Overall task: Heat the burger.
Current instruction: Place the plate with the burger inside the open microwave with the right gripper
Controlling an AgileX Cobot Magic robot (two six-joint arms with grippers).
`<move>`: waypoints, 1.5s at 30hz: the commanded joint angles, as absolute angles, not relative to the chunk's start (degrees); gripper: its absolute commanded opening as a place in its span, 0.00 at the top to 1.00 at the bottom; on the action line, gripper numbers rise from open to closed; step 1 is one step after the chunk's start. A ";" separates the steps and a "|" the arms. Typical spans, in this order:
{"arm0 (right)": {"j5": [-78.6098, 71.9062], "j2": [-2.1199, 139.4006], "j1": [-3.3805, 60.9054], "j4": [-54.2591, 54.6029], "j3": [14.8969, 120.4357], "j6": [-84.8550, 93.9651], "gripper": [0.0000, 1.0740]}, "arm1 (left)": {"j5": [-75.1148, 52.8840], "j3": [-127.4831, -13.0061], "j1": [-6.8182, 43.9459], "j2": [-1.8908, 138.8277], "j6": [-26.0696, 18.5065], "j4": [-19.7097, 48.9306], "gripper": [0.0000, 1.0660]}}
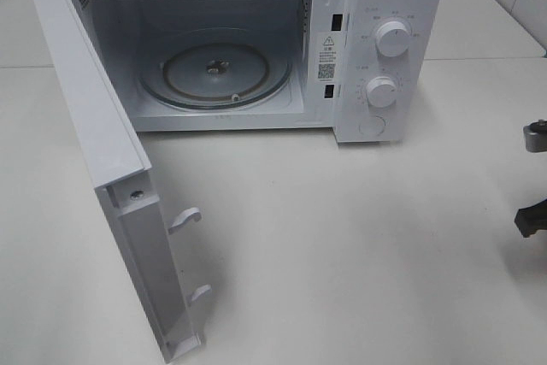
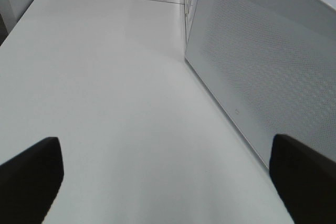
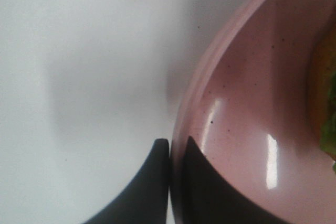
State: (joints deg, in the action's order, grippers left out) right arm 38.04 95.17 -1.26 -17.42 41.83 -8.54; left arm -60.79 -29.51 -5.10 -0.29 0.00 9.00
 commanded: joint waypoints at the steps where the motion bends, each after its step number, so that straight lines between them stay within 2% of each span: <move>1: 40.16 94.88 2.18 -21.37 42.06 -11.92 1.00 | -60.73 -29.45 -5.21 -0.80 0.00 8.88 0.04; 16: 42.97 90.07 9.34 -26.81 42.06 -17.65 1.00 | -60.73 -29.45 -5.21 -0.80 0.00 8.88 0.04; 30: 46.64 78.38 9.34 -28.25 42.06 -17.59 1.00 | -60.73 -29.45 -5.21 -0.80 0.00 8.88 0.04; 45: 50.53 72.88 9.34 -25.84 42.06 -15.58 1.00 | -60.73 -29.45 -5.21 -0.80 0.00 8.88 0.04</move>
State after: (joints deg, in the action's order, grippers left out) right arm 50.08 73.63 9.40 -23.78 41.83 -16.44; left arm -60.79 -29.51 -5.10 -0.29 0.00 9.00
